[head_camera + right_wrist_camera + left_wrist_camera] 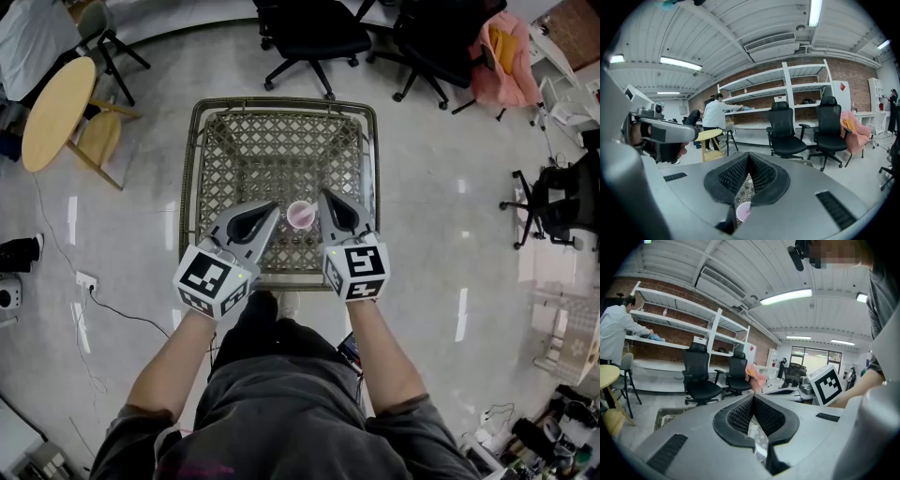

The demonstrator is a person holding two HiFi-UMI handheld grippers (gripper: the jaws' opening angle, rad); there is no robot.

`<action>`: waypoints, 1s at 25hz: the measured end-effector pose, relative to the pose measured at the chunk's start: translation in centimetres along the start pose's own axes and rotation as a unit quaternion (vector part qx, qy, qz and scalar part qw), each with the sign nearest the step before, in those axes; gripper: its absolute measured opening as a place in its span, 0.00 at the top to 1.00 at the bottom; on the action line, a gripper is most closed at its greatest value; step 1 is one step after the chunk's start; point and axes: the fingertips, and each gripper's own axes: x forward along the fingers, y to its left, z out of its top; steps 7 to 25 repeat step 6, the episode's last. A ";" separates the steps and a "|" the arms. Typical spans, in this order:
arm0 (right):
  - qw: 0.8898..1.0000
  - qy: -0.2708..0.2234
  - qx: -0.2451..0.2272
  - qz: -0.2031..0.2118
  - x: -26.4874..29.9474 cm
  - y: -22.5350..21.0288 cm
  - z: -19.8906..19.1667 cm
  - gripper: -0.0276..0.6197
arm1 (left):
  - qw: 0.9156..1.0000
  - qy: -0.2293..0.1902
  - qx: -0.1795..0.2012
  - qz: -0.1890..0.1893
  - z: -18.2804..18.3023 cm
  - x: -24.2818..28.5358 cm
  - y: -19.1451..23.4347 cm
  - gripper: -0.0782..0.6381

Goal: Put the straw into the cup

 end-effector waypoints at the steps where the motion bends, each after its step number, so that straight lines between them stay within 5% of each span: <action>1: 1.000 0.000 0.000 0.000 0.0 0.0 0.0 0.94 | 1.000 0.000 0.000 0.000 0.0 0.0 0.0 0.88; 25: 1.000 0.001 0.001 0.000 -0.1 -0.1 0.2 0.94 | 1.000 0.000 0.000 0.000 0.3 0.1 -0.1 0.88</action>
